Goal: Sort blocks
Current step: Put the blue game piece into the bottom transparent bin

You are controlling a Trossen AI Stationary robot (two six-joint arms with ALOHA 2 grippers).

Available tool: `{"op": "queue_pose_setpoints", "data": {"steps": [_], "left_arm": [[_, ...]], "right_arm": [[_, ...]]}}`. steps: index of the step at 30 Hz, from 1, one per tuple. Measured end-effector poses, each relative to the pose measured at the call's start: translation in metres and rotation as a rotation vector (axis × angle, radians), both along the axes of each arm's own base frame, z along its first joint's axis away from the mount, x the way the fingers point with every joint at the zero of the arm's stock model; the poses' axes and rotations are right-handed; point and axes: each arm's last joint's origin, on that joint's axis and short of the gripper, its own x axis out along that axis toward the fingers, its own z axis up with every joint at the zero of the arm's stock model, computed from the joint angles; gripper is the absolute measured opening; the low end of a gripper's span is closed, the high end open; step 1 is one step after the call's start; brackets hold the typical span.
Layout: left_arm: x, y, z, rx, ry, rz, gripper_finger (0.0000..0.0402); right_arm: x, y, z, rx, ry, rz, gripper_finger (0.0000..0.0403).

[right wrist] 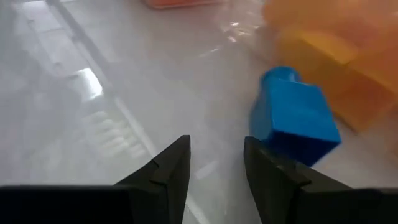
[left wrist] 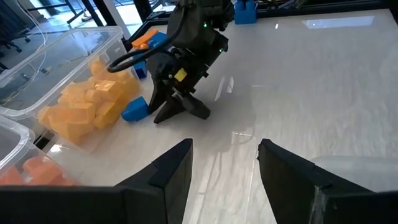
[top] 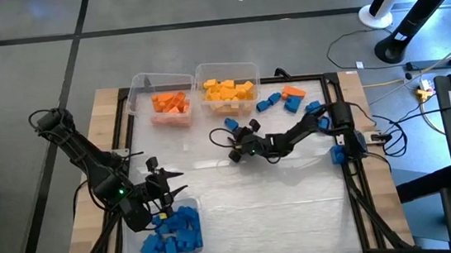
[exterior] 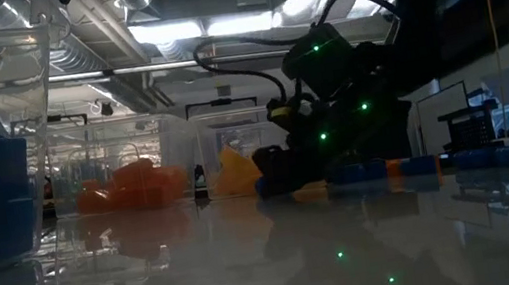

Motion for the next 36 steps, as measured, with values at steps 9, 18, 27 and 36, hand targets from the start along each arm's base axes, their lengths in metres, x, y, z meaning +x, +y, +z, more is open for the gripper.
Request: {"op": "queue_pose_setpoints", "data": {"steps": [9,18,27,36], "left_arm": [[0.0,0.0,0.0,0.011,0.005,-0.006,0.0169],[0.0,0.0,0.0,0.005,0.003,-0.003,0.0169],[0.0,0.0,0.0,0.004,0.002,-0.002,0.0169],[0.0,0.0,0.0,0.005,0.003,-0.003,0.0169]], "right_arm": [[-0.002,-0.005,-0.001,-0.03,0.014,-0.056,0.0151],[0.0,0.006,-0.001,0.013,0.02,0.041,0.0151],[-0.003,0.006,-0.002,0.017,0.027,0.028,0.0151],[-0.005,0.006,0.001,0.023,0.057,0.035,0.0151]]}}
